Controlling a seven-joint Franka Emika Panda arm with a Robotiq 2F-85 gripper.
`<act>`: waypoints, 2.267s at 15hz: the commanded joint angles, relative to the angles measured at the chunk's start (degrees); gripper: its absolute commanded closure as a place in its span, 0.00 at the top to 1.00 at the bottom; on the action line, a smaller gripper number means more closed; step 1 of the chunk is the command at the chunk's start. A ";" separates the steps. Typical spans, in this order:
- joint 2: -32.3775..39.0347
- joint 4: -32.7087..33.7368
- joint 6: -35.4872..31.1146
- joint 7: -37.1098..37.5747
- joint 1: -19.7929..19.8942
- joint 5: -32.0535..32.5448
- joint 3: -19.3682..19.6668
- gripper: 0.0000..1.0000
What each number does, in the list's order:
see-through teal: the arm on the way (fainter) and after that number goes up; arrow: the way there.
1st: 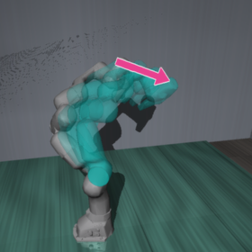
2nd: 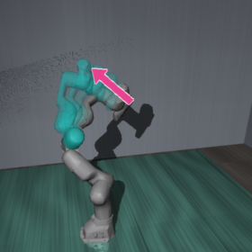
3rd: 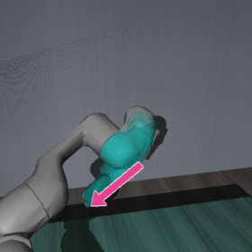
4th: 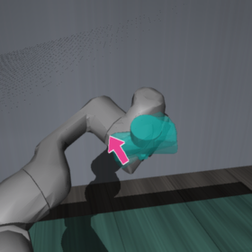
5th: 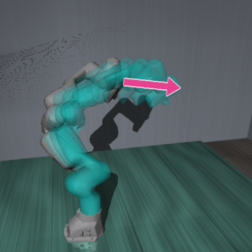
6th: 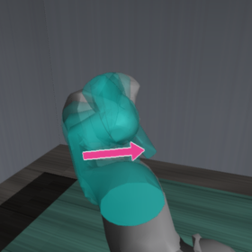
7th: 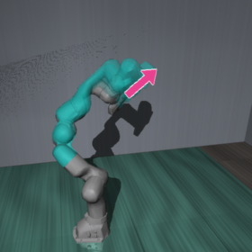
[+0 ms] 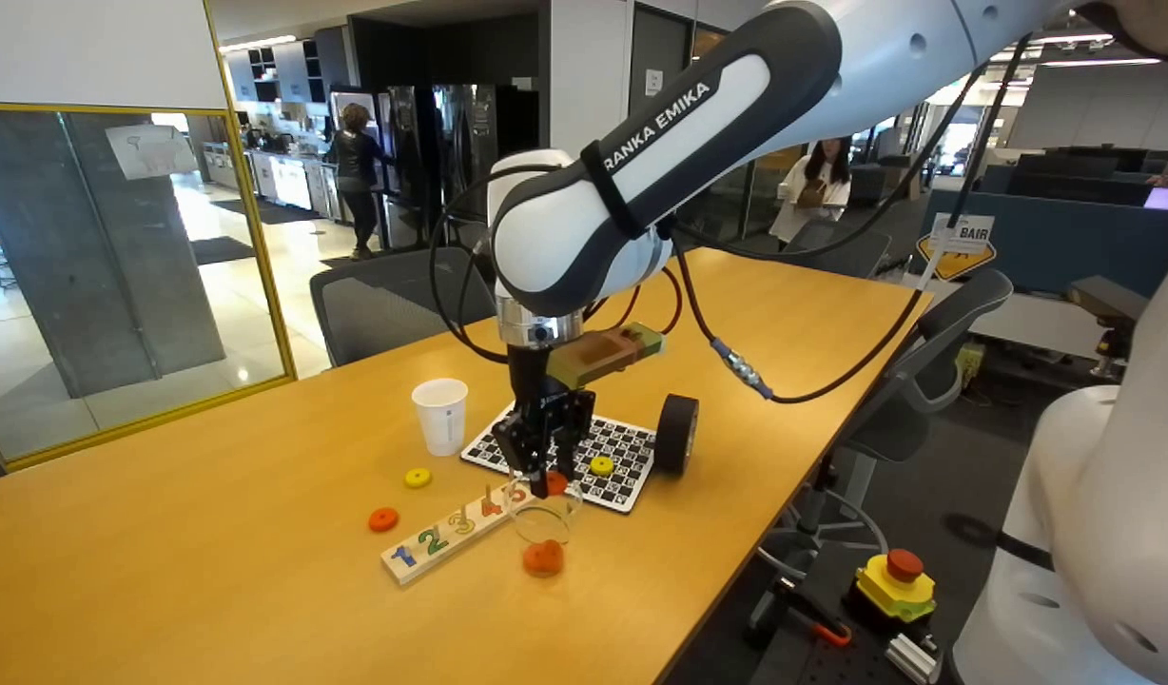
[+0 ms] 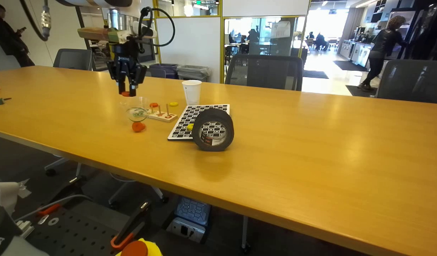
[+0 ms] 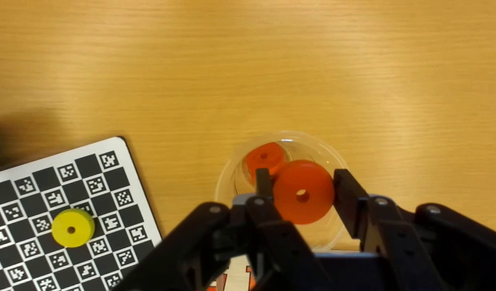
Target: Put the orange circle into the transparent cup and put the yellow circle into the white cup.
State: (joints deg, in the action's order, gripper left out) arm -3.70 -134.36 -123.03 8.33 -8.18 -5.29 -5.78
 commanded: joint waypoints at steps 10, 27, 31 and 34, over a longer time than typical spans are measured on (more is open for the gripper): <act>-0.15 -0.28 -2.39 1.04 1.64 -0.52 0.19 1.00; 10.55 -2.42 -23.31 38.23 8.06 12.94 7.14 1.00; 14.75 -1.67 -25.47 41.73 7.16 12.46 8.88 1.00; 16.62 -1.62 -27.92 43.58 6.54 12.34 10.06 1.00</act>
State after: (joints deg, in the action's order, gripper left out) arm 10.96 -137.32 -148.57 48.84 -0.09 6.55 2.49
